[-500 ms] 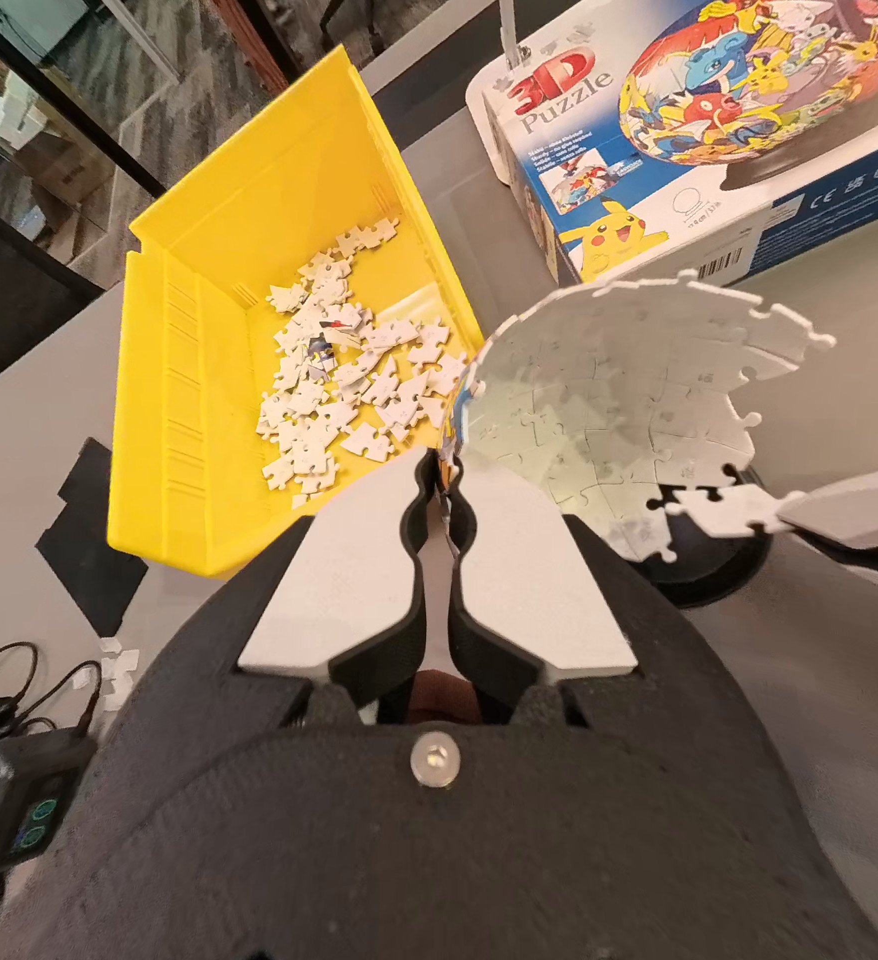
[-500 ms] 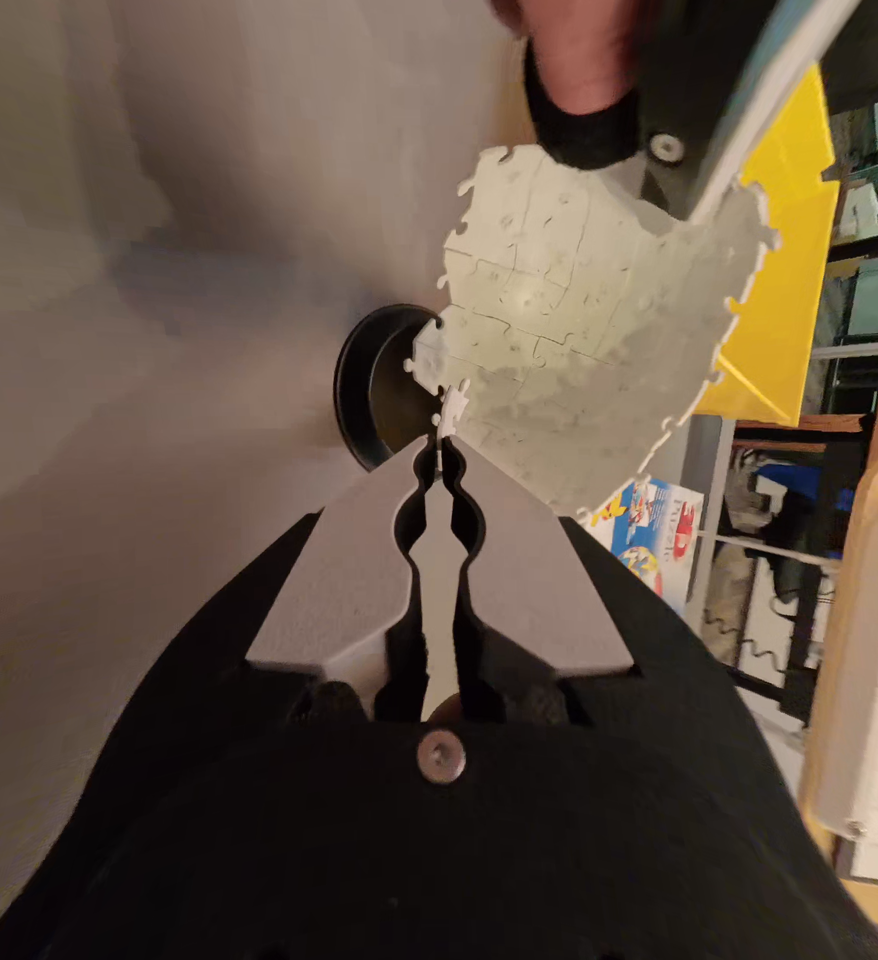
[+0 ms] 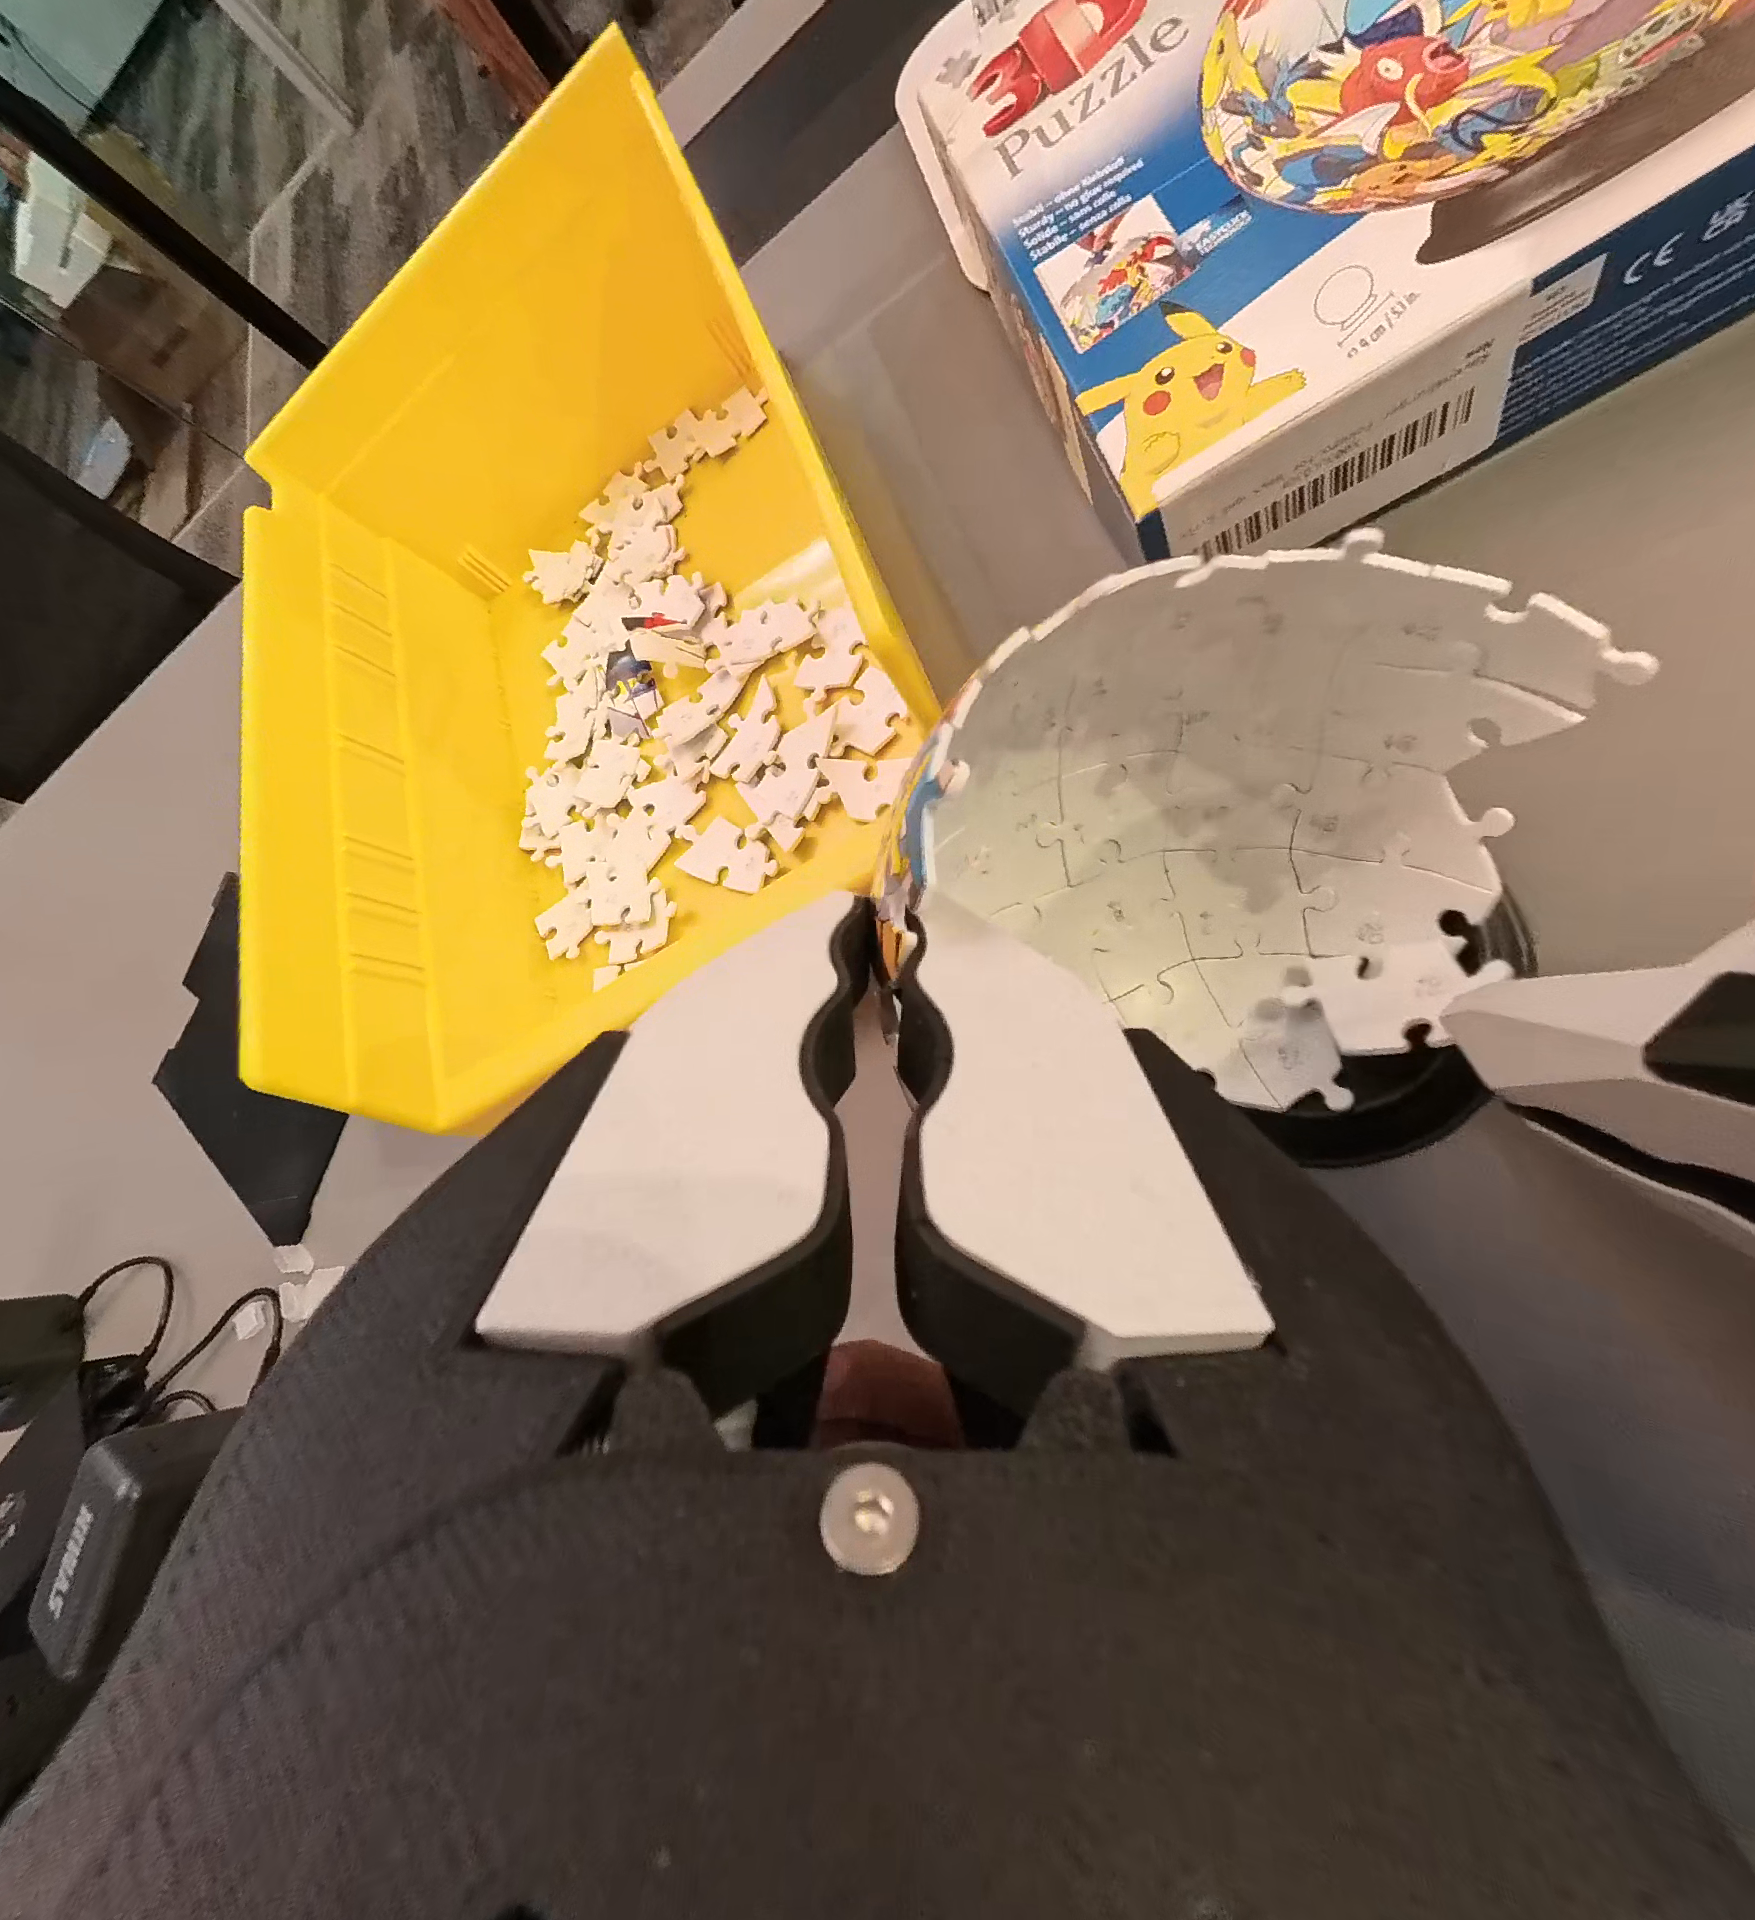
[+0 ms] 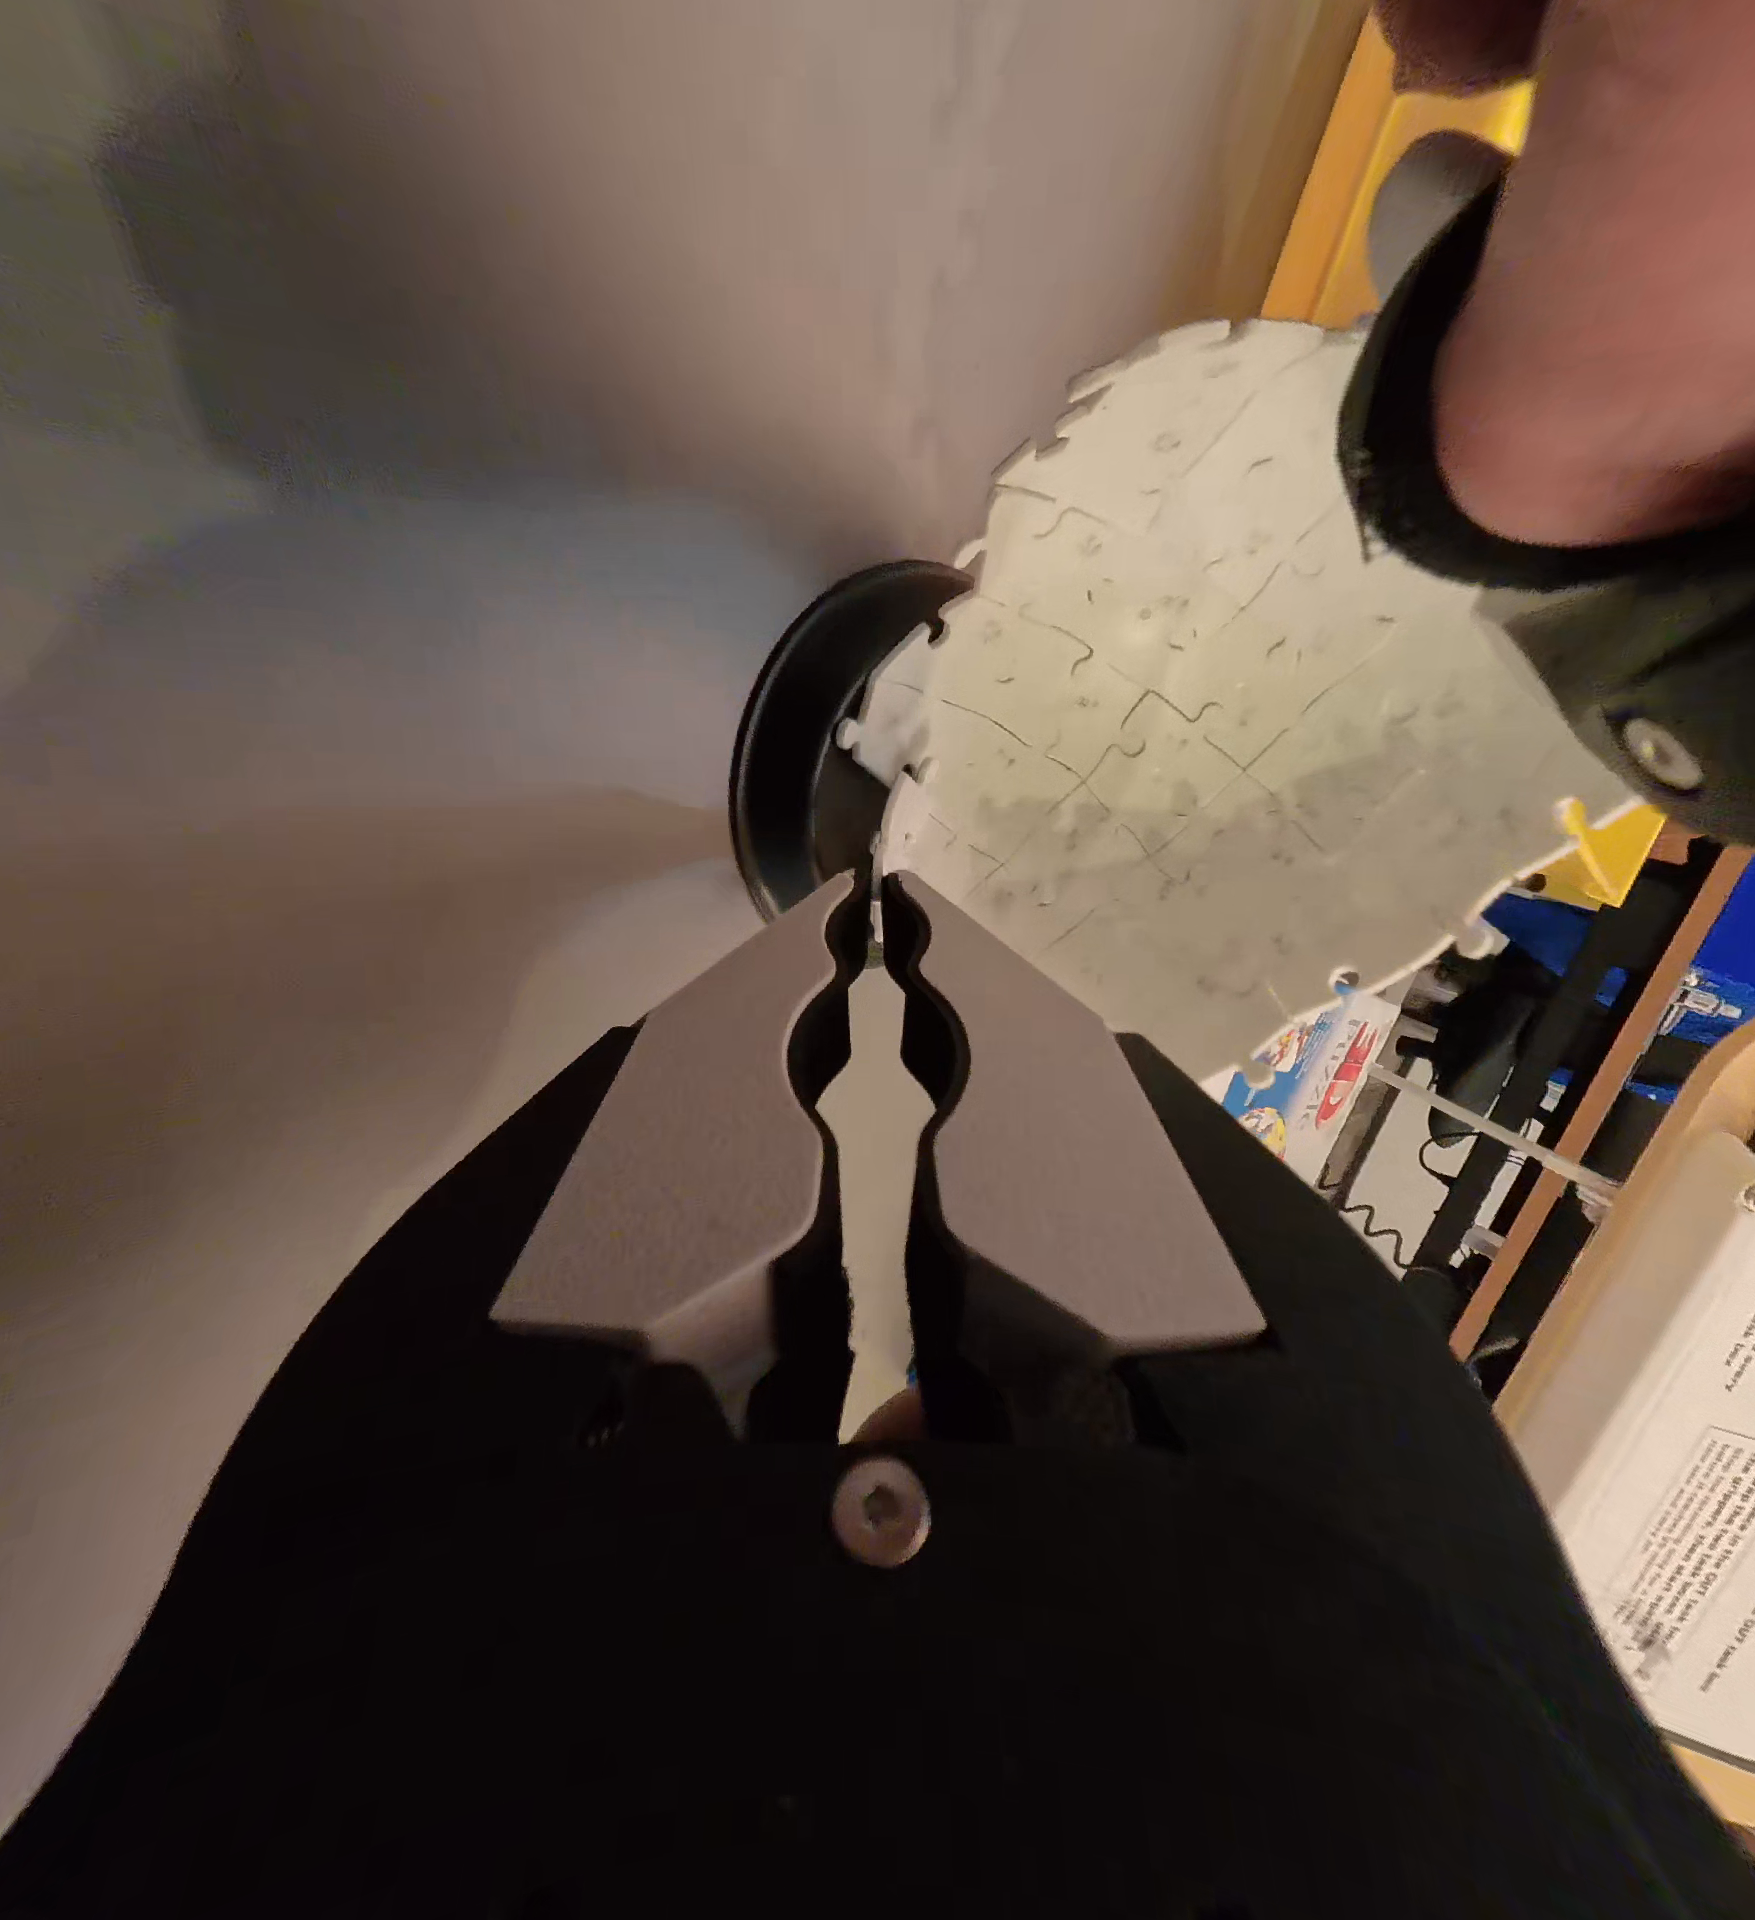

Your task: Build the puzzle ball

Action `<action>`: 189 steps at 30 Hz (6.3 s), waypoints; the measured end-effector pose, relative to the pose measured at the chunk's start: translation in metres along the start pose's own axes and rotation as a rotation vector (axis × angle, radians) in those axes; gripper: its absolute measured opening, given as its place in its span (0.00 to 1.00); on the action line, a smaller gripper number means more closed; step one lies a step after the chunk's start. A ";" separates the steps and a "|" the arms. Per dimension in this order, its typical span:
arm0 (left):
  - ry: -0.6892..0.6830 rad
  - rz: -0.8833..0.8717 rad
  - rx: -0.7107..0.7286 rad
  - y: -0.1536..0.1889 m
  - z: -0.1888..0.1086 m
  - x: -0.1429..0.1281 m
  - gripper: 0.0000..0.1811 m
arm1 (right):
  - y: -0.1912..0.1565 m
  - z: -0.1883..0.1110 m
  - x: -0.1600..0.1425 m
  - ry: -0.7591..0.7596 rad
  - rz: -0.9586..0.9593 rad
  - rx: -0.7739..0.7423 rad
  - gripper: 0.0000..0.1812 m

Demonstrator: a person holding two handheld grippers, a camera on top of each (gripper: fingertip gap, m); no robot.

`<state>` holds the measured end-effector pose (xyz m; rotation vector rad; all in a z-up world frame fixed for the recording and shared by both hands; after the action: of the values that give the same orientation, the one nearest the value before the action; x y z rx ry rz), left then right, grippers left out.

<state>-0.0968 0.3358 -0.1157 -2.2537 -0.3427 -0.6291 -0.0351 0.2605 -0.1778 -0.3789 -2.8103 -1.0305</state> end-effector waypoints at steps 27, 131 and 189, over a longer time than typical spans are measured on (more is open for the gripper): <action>-0.004 0.008 0.021 -0.001 -0.001 -0.002 0.01 | 0.000 0.008 0.013 0.132 0.297 0.102 0.02; 0.069 -0.213 -0.119 0.006 0.004 -0.013 0.01 | 0.023 -0.028 -0.079 0.351 1.097 0.315 0.07; 0.003 -0.643 -0.595 0.021 0.001 -0.020 0.01 | 0.008 -0.071 -0.125 0.534 1.483 0.598 0.25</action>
<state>-0.1049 0.3212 -0.1396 -2.6988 -1.0115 -1.1871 0.0897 0.1958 -0.1441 -1.4321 -1.4678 0.0731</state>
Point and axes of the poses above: each gripper's, where its closed fingertips meet, z out along the fingers, x out of its top, y = z × x across the jaws, the point moved 4 cm from there along -z, back along the fingers, and after that the axes turned 13 degrees about z, right-handed, at the moved point
